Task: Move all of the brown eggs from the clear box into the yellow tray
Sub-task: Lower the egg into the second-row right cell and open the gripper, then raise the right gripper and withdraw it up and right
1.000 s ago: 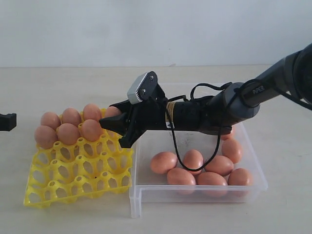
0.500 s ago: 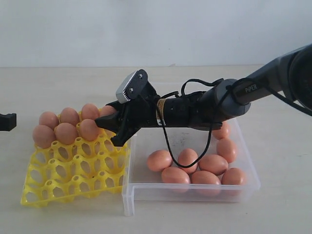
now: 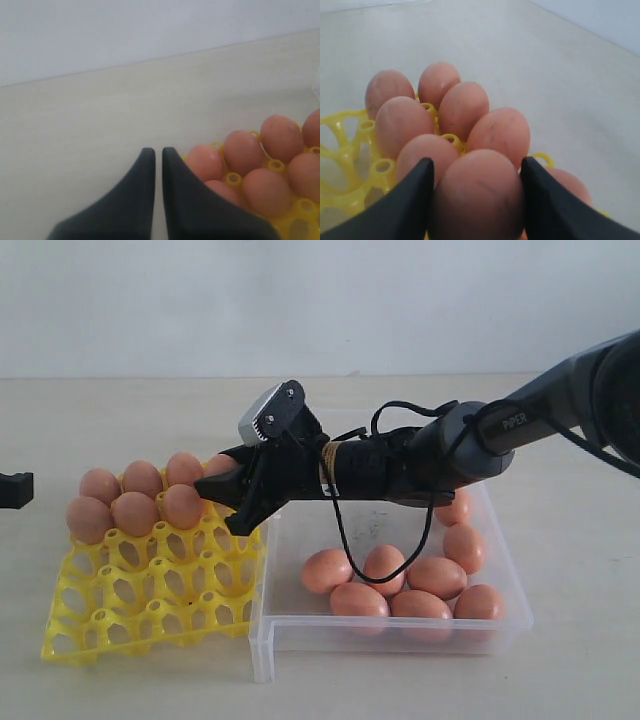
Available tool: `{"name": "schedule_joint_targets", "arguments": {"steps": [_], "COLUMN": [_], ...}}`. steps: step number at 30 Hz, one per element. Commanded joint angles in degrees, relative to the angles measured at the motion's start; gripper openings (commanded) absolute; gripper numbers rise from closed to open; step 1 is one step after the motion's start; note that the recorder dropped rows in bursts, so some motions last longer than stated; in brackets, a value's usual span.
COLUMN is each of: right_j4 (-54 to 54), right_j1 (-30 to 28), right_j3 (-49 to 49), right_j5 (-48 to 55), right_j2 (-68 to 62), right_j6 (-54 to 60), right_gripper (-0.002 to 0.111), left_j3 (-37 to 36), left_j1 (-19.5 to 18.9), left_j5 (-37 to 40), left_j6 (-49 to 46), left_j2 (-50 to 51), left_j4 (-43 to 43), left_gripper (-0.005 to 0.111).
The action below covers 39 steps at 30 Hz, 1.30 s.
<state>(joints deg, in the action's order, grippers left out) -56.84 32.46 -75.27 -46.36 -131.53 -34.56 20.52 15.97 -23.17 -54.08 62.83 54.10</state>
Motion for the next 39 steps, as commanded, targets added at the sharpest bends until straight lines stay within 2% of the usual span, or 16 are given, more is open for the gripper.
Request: {"name": "schedule_joint_targets", "arguments": {"steps": [1,9,13,19,24,29,31,32,33,36,37,39], "right_j4": [-0.8,-0.8,-0.4,-2.7,-14.9,-33.8,-43.1,-43.1,-43.1,-43.1,-43.1,-43.1], "right_j1": [0.2,0.2,0.1,0.1,0.1,0.1,0.1,-0.2,-0.5,-2.0,-2.6,-3.6], "right_j3": [0.3,0.3,0.3,0.3,0.3,0.3,0.3,0.9,1.4,2.6,3.0,3.8], "right_j5": [5.0,5.0,5.0,12.1,17.7,25.5,28.0,28.4,27.7,24.9,23.7,23.2], "right_j2": [-0.4,-0.4,0.3,7.6,17.2,26.6,29.7,30.7,32.0,34.7,35.5,36.2], "right_j6": [-1.4,-1.8,-2.5,-7.2,-18.3,-43.1,-56.8,-59.4,-61.2,-61.3,-61.2,-61.2], "right_gripper": [0.05,0.061,0.061,0.06,0.06,0.06,0.055,0.049,0.044,0.016,0.001,0.0], "left_j3": [-0.1,-0.1,-0.1,-0.1,-0.1,-0.1,-0.1,-0.1,-0.1,-0.1,-0.1,-0.1], "left_j1": [-0.1,-0.1,-0.1,-0.1,-0.1,-0.1,-0.1,-0.1,-0.1,-0.1,-0.1,-0.1], "left_j5": [-0.8,-0.8,-0.6,-0.7,-0.7,-0.5,-0.4,-0.4,-0.4,-0.4,0.3,0.7], "left_j6": [0.0,0.0,0.0,0.0,0.0,0.0,0.0,0.0,0.0,0.0,0.0,0.0], "left_j2": [-0.4,-0.4,-0.4,-0.4,-0.4,-0.4,-0.4,-0.4,-0.4,-0.4,-0.4,-0.4], "left_j4": [-0.1,-0.1,-0.1,-0.1,-0.1,-0.1,-0.1,-0.1,-0.1,-0.1,-0.1,-0.1], "left_gripper": [0.004,0.004,0.004,0.004,0.004,0.004,0.004,0.004,0.004,0.004,0.004,0.004]}}
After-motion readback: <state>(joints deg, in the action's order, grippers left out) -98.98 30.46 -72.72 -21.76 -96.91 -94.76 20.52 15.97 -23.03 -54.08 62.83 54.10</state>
